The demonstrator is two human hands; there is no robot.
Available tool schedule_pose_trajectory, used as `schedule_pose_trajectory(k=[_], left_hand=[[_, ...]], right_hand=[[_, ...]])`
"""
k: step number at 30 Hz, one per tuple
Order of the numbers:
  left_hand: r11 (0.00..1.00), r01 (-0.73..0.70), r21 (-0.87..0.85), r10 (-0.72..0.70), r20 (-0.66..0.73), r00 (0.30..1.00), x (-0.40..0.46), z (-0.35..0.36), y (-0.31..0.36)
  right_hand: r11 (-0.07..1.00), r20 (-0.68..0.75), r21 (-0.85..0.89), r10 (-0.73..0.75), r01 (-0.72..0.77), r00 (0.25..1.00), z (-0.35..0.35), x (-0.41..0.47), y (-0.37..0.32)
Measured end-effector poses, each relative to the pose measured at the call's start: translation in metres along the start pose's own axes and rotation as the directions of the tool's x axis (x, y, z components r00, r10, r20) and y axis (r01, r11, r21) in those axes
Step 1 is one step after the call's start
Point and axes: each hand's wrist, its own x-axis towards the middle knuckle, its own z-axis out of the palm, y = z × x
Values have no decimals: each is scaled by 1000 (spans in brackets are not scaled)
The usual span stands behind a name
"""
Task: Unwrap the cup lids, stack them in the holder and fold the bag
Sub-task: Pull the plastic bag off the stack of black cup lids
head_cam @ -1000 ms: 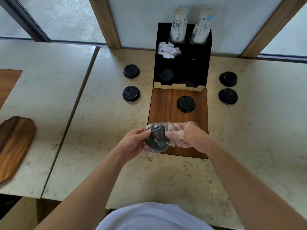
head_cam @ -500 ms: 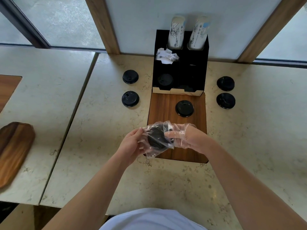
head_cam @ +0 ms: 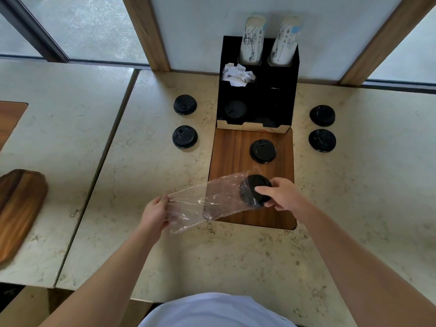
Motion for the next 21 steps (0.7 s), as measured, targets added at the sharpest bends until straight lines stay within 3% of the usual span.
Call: schedule_pose_trajectory(k=[3,5,6,8,10,11,12,14,18,21], left_hand=[[998,20,66,-12,-115,993,0,-7,-9],[937,-84,339,176,-252,952,-4,-3,-9],[830,-169,531,353,-267,897,-7,2,-8],[486,-402,776,713,-87,696,-21,15,-3],[195,-592,782,819,202,537,-29,31,2],[92,-647,757,795,335,505,-30,38,2],[22,-681,732,733,452,508,-31,46,1],[-25,-714,700,579,592,560,-32,56,-3],[45,-626,778,364,571,736,-26,68,-24],[61,-570,819,298,530,794,-19,76,-29]], right_hand=[[983,-97,178,57,-39,994,-6,5,4],[917,-145,397,112,-46,983,-10,8,3],[878,-168,477,132,-36,977,-12,9,1],[806,-188,591,146,-7,971,-15,10,-5],[741,-172,671,124,24,977,-15,12,-11],[714,-164,699,110,37,980,-15,13,-15],[691,-160,722,100,47,982,-15,13,-18],[640,-145,766,83,59,986,-17,14,-26],[622,-130,780,55,68,990,-25,23,-46],[619,-134,783,74,60,988,-35,36,-68]])
